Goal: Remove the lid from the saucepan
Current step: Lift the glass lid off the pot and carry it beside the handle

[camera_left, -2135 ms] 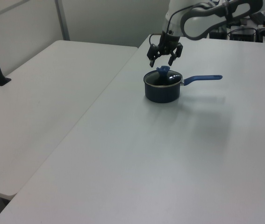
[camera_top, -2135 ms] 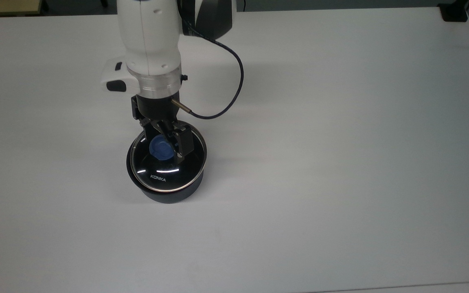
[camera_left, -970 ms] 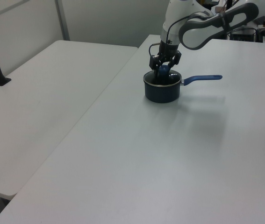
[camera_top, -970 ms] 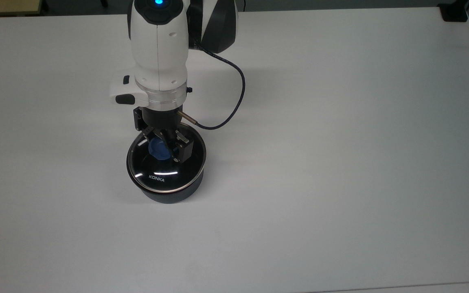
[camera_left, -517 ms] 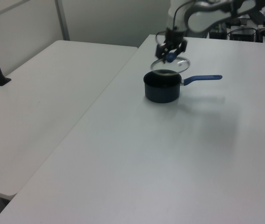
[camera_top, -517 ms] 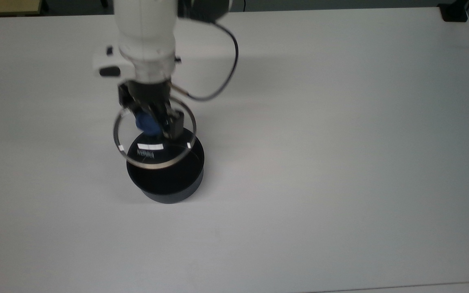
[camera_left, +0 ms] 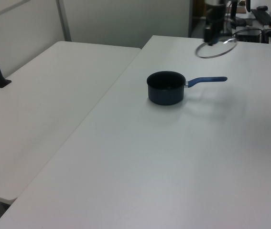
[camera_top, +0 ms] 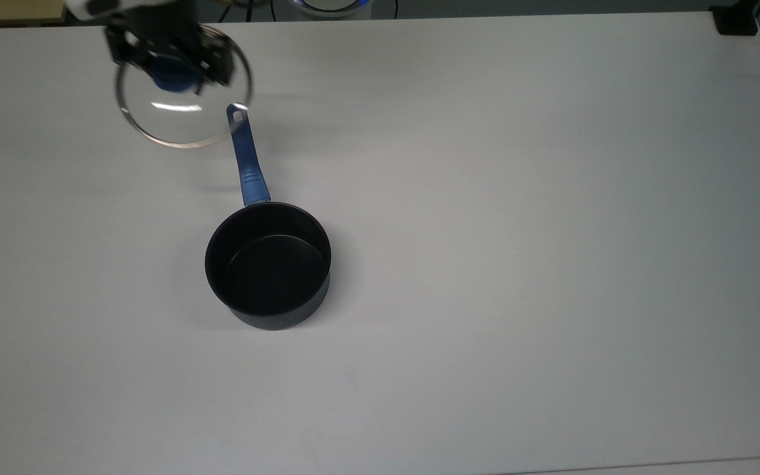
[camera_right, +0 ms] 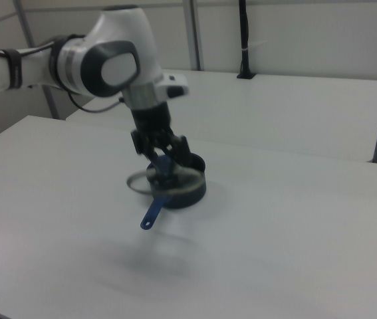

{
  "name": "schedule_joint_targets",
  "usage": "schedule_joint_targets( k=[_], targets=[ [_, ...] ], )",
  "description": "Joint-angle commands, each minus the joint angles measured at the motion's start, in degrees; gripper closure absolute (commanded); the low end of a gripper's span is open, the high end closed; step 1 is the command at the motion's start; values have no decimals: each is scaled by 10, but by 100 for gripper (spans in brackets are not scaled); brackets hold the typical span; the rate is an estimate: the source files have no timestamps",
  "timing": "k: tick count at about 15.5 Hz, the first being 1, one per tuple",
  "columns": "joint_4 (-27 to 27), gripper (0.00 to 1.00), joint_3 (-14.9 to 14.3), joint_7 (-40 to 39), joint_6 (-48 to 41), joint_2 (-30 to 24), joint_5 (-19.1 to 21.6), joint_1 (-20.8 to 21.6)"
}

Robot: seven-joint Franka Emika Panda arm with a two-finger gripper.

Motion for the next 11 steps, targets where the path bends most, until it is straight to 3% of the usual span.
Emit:
schedule_joint_targets(
  k=[1,4,6,11],
  targets=[
    [-80,46,-26,-139,9,-44,5,-28],
    [-116,46,-74,-253,15,-56,5,-36],
    [-143,45,-94,-281,36,-56,5,-36],
    [-259,45,-95,-281,212,-44,7,-32]
  ],
)
